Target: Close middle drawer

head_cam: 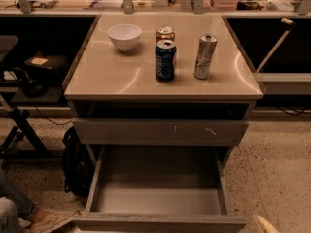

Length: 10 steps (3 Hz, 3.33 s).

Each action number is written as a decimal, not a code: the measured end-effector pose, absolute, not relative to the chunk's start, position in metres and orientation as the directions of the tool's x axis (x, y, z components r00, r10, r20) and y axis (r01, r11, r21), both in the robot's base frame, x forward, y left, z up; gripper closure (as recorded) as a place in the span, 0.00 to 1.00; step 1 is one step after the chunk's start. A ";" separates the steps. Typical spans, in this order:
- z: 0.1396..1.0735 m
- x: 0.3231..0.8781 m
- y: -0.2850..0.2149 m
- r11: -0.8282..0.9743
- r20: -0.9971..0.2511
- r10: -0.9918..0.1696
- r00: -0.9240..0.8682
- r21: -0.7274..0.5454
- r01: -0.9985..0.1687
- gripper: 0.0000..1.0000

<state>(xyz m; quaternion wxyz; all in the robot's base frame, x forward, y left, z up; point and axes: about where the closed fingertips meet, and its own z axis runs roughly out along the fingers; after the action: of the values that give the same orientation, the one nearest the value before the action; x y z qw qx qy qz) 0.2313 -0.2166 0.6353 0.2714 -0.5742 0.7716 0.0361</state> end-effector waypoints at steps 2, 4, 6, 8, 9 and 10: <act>0.546 0.188 -0.223 0.320 -0.458 -0.863 -0.212 -0.171 -0.932 0.00; 0.441 0.161 -0.205 0.268 -0.484 -0.852 -0.200 -0.075 -0.960 0.00; 0.341 0.197 -0.144 0.194 -0.560 -0.815 -0.150 -0.019 -0.981 0.00; 0.298 0.248 -0.043 0.162 -0.648 -0.750 -0.133 0.016 -0.987 0.00; 0.319 0.268 0.010 0.137 -0.634 -0.766 -0.104 -0.003 -0.991 0.00; 0.364 0.277 0.054 0.072 -0.579 -0.816 -0.009 -0.085 -0.994 0.00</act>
Offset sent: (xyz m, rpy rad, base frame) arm -0.0351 -0.0081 -0.0658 0.0020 0.0582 0.0218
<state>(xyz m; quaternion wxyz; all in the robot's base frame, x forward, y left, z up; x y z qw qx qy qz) 0.2769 0.0536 0.3643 0.2507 -0.6576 0.6878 0.1777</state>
